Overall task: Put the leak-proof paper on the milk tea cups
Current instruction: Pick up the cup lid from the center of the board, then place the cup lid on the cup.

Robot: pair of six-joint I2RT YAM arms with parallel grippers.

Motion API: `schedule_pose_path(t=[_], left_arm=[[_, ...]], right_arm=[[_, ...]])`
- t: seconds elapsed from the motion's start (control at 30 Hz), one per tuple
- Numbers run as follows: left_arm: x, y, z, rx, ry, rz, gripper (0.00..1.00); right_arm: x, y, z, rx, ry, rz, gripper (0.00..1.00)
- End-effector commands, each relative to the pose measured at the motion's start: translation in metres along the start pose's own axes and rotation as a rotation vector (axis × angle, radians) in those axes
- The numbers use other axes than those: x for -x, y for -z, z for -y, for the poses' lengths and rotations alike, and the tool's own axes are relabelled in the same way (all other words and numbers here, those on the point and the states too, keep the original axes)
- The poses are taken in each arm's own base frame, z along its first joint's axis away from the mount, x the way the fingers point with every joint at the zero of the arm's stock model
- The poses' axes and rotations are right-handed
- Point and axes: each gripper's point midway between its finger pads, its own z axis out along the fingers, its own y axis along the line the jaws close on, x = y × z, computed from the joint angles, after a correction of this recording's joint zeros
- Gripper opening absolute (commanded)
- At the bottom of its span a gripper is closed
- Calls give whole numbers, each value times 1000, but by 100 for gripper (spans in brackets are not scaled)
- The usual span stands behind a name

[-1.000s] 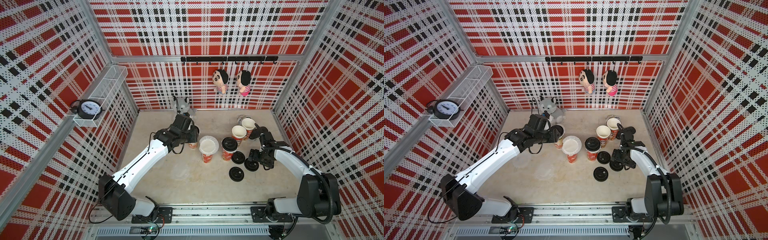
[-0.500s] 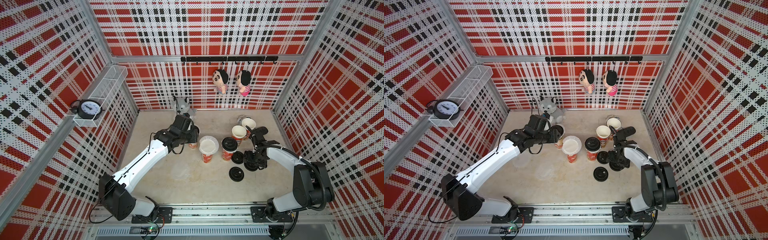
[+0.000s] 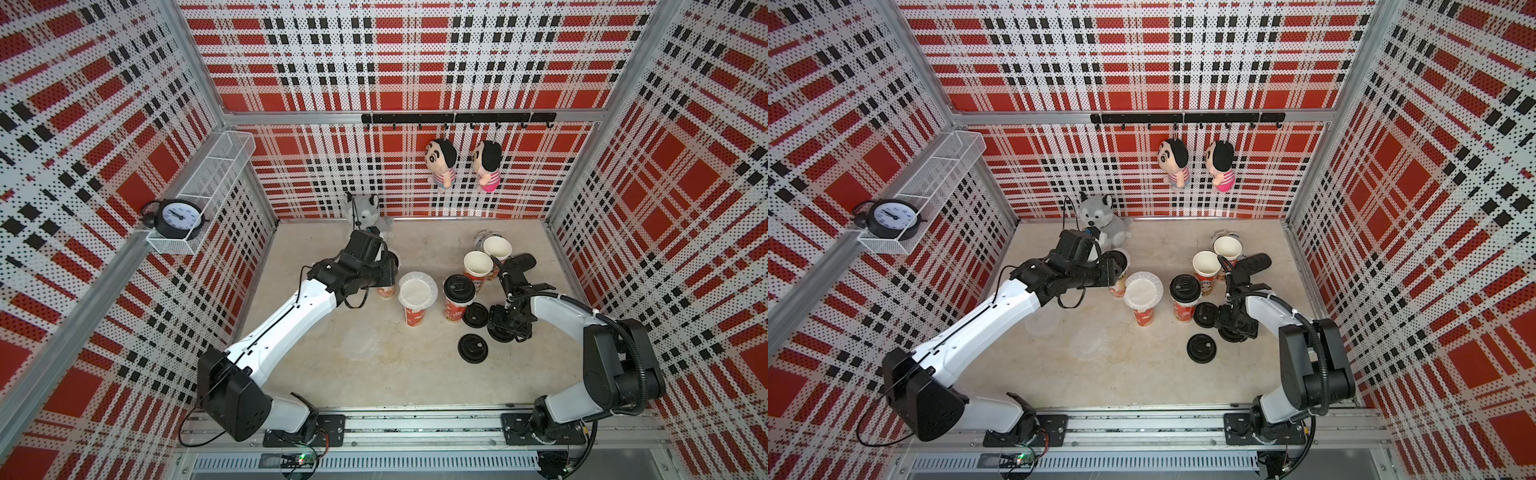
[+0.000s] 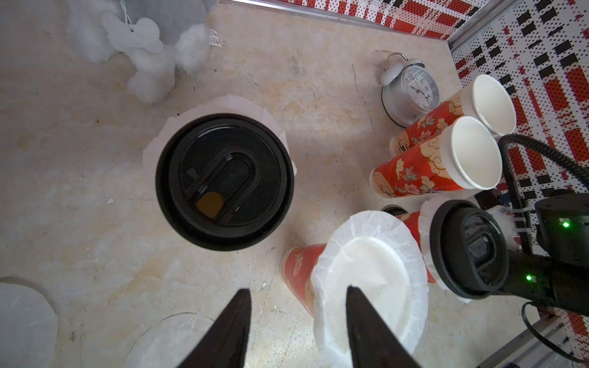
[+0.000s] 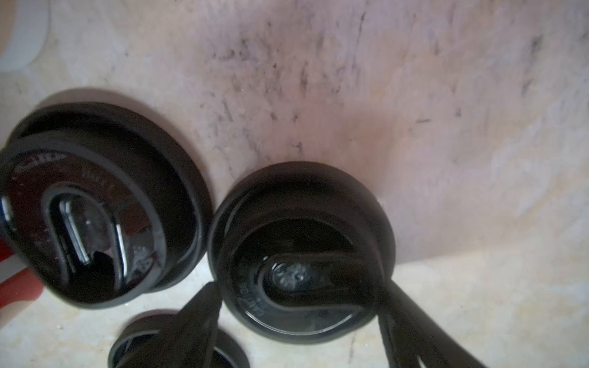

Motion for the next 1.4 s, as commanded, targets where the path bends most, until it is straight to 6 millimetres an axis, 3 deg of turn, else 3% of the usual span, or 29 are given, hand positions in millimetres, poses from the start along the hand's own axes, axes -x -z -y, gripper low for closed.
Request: schedule_pose_path(t=[0.0,0.27,0.4,0.57,0.77,0.83,0.9,1.07,1.2,1.37], left_arm=[[4,0,1,-9,-10,16,52],[3,-1,1,-9,-10,11,52],[3,2,0,-6,-9,15,52],[2,3,-7,5,-1,19,52],[6,8,-19,24,17,35,52],[9,11,-26,35,26,47,52],[11,15,-34,47,39,60,52],[14,24,-50,64,62,82,51],[14,31,-59,69,76,94,51],[12,36,-69,76,87,98,51]], right_arm=[[5,-1,-1,-6,-1,18,77],[6,1,-2,-1,-1,24,73],[9,15,0,-6,0,49,72],[17,60,-2,4,15,128,71],[27,155,-18,20,102,276,70],[33,195,-36,42,153,338,70],[31,220,-51,16,222,361,70],[23,264,-121,27,443,384,70],[9,266,-180,43,618,353,70],[-5,247,-231,55,753,306,69]])
